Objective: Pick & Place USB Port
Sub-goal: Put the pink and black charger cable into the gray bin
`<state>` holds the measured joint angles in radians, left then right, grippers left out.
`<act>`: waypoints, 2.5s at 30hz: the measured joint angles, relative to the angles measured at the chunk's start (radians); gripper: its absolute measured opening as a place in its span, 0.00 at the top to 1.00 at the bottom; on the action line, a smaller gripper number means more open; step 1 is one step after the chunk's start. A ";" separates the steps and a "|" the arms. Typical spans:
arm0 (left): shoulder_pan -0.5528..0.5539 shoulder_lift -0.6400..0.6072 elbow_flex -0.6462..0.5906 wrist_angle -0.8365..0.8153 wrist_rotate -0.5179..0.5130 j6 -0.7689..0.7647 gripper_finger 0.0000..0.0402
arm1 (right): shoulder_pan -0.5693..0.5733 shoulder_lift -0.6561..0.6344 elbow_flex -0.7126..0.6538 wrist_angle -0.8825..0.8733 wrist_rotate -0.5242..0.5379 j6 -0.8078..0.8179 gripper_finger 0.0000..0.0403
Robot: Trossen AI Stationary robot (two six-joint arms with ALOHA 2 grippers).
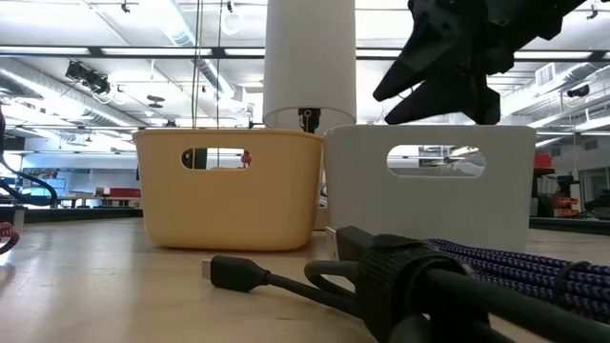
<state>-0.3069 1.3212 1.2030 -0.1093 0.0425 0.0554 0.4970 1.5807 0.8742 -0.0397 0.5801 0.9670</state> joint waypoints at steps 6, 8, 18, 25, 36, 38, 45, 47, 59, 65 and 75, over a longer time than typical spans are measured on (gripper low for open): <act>-0.006 0.000 0.000 -0.042 0.002 0.003 0.88 | -0.012 -0.037 0.000 0.027 -0.048 -0.061 0.63; -0.019 0.001 0.000 -0.111 0.002 -0.003 0.88 | -0.012 -0.052 0.000 0.040 -0.047 -0.091 0.65; -0.227 0.185 -0.002 -0.344 0.049 -0.070 0.88 | -0.012 -0.075 0.001 0.108 -0.057 -0.176 0.69; -0.320 0.380 -0.002 -0.384 0.106 -0.139 0.88 | -0.010 -0.075 0.001 0.108 -0.076 -0.178 0.71; -0.396 0.538 -0.001 -0.326 0.171 -0.179 0.88 | -0.010 -0.075 0.001 0.116 -0.074 -0.190 0.71; -0.396 0.541 -0.001 -0.297 0.172 -0.189 0.88 | -0.010 -0.075 0.001 0.116 -0.073 -0.191 0.71; -0.385 0.541 -0.001 -0.266 0.155 -0.228 0.84 | -0.010 -0.075 0.001 0.115 -0.073 -0.200 0.71; -0.384 0.541 0.000 -0.267 0.147 -0.227 0.80 | -0.010 -0.075 0.001 0.115 -0.073 -0.200 0.71; -0.424 0.547 0.000 -0.279 0.049 0.098 0.60 | -0.010 -0.075 0.001 0.114 -0.073 -0.209 0.71; -0.433 0.551 0.000 -0.386 -0.054 0.167 0.60 | -0.010 -0.075 0.001 0.115 -0.073 -0.209 0.71; -0.426 0.648 0.006 -0.382 -0.045 0.196 0.60 | -0.010 -0.074 0.001 0.125 -0.075 -0.223 0.71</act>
<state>-0.7334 1.9690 1.2091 -0.4914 -0.0027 0.2513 0.4870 1.5063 0.8749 0.0855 0.5046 0.7437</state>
